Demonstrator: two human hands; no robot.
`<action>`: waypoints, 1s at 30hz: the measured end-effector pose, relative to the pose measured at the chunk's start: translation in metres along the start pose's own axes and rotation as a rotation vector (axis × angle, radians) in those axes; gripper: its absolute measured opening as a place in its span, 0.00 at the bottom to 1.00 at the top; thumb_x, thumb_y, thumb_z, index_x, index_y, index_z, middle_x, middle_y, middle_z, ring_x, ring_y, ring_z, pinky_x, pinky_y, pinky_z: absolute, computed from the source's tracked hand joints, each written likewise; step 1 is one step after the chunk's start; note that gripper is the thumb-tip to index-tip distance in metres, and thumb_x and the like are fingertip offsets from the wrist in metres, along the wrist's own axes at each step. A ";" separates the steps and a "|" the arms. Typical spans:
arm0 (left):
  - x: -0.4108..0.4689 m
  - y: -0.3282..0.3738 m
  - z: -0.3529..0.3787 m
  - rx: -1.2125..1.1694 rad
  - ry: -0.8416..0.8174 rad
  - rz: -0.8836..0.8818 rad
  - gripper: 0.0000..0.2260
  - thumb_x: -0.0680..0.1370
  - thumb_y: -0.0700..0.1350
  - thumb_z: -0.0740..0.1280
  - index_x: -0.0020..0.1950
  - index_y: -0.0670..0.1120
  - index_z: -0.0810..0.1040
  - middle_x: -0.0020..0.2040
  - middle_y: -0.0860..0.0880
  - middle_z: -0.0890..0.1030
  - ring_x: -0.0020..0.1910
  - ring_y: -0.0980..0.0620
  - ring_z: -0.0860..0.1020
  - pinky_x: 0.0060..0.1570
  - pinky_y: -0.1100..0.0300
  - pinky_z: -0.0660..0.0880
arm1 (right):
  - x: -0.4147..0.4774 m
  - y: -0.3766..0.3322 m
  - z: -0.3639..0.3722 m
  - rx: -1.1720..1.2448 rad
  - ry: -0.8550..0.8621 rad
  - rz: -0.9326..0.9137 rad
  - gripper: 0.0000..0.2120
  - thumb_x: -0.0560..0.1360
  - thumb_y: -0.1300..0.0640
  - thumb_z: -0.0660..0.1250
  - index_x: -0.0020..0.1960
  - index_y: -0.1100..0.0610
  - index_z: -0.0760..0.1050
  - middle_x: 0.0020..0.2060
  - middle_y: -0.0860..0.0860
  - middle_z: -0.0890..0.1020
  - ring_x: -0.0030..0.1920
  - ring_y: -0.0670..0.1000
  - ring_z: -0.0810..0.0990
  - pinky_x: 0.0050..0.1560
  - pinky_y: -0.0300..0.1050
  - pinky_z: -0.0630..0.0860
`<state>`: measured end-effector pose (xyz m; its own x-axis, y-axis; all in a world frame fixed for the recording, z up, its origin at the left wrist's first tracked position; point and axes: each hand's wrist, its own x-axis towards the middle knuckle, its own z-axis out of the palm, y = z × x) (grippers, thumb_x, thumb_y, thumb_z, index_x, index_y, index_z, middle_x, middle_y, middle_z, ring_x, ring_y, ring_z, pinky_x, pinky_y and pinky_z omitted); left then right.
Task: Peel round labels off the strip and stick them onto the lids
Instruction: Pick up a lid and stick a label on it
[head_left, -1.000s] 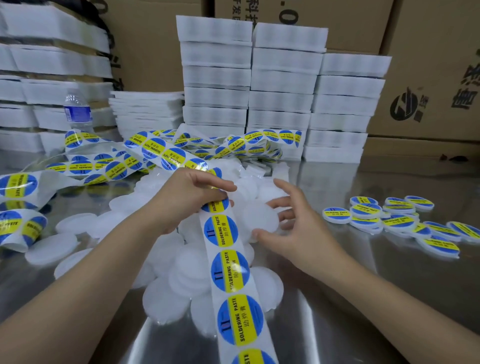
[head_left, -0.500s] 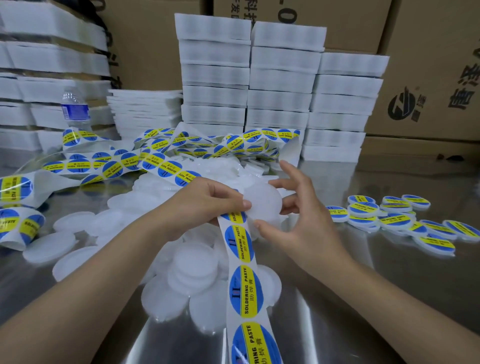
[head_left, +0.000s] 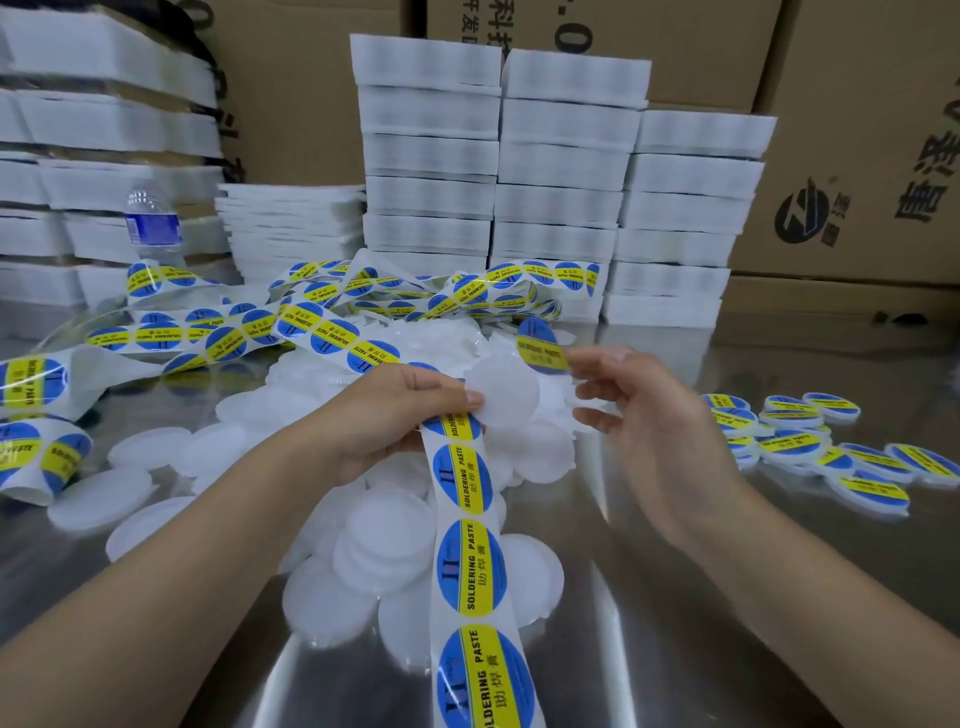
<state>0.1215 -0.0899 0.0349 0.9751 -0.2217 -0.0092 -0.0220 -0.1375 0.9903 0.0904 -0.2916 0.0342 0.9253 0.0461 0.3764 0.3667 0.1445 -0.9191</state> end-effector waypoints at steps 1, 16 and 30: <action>0.000 0.000 0.000 -0.003 -0.001 -0.002 0.06 0.72 0.43 0.71 0.36 0.47 0.86 0.38 0.47 0.86 0.33 0.54 0.83 0.33 0.65 0.79 | 0.001 -0.002 -0.002 0.068 0.015 0.065 0.12 0.69 0.51 0.62 0.36 0.50 0.84 0.39 0.47 0.79 0.39 0.45 0.73 0.45 0.41 0.70; 0.004 -0.004 -0.002 0.003 -0.075 0.014 0.08 0.62 0.49 0.73 0.37 0.47 0.86 0.39 0.47 0.85 0.34 0.55 0.83 0.32 0.66 0.77 | 0.001 -0.001 0.000 0.152 -0.066 0.403 0.16 0.61 0.46 0.66 0.41 0.55 0.83 0.33 0.48 0.75 0.33 0.47 0.70 0.39 0.43 0.69; 0.006 -0.005 -0.003 0.007 -0.084 0.016 0.10 0.60 0.50 0.73 0.37 0.47 0.86 0.38 0.47 0.85 0.33 0.54 0.82 0.32 0.65 0.77 | 0.001 0.003 -0.001 0.130 -0.141 0.411 0.18 0.62 0.45 0.66 0.45 0.54 0.83 0.36 0.48 0.77 0.34 0.46 0.72 0.39 0.43 0.70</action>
<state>0.1284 -0.0874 0.0304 0.9527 -0.3039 -0.0056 -0.0387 -0.1398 0.9894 0.0924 -0.2917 0.0318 0.9660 0.2586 0.0036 -0.0522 0.2086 -0.9766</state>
